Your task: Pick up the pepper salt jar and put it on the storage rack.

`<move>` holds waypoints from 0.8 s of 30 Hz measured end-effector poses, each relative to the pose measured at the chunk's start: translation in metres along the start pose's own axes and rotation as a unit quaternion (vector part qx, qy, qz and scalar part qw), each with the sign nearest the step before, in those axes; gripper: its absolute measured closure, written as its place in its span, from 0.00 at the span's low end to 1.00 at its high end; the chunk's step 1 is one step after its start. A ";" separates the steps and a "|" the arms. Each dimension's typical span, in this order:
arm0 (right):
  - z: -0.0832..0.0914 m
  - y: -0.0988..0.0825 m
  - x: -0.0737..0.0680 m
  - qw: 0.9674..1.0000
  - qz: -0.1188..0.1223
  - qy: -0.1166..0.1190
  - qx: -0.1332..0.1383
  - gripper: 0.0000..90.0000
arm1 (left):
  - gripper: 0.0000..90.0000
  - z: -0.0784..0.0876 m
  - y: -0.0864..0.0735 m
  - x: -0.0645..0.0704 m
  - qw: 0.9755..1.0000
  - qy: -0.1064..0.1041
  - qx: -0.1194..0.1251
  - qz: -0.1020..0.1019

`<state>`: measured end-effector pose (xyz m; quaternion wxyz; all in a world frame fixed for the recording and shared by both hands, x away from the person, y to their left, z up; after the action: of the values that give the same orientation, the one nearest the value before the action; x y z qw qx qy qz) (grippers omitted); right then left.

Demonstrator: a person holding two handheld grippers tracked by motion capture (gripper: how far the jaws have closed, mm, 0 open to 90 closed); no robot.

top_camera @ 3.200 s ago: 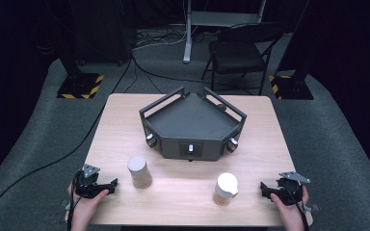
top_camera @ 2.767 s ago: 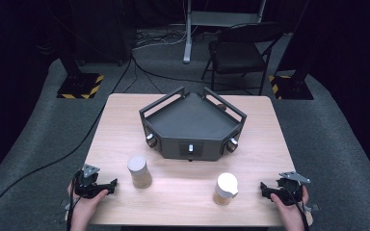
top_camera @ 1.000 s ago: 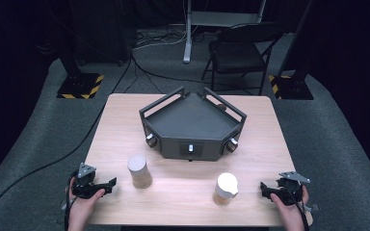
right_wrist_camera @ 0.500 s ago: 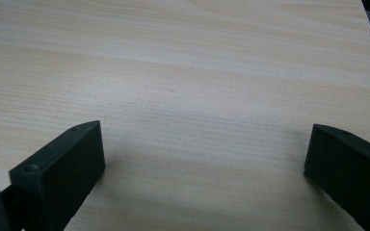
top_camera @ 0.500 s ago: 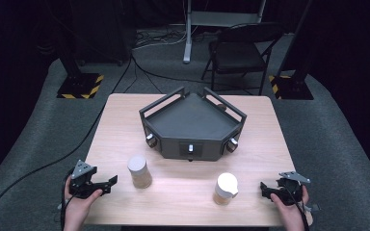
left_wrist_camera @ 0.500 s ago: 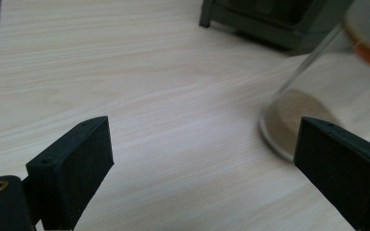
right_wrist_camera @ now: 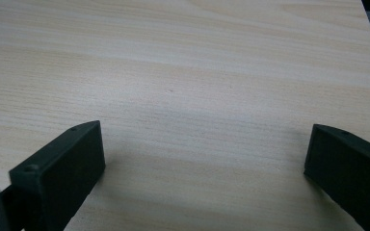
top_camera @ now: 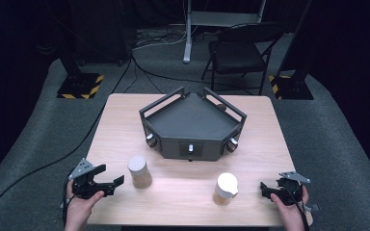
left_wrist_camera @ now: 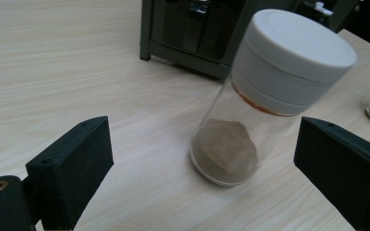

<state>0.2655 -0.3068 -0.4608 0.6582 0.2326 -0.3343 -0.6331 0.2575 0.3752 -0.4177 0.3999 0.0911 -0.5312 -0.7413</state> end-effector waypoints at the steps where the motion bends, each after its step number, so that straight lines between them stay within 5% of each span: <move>1: 0.000 0.000 0.000 1.000 0.000 0.000 0.000 0.00 | 0.07 -0.001 0.001 0.002 1.000 -0.002 -0.001 -0.003; 24: 0.000 0.000 -0.001 1.000 0.000 0.000 0.000 0.00 | 0.07 -0.032 0.019 0.028 0.999 -0.019 -0.020 -0.047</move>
<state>0.2652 -0.3063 -0.4609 0.6578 0.2325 -0.3346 -0.6334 0.2665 0.3311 -0.4069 0.3566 0.0937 -0.5190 -0.7712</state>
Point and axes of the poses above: each handheld gripper's, and its own axes: z roughly backward along the jaws, y roughly out of its top, x roughly to its right, the point moved 4 cm from there along -z, roughly forward along the jaws, and after that the axes turned 12 degrees about -y, right-handed, at the moved point
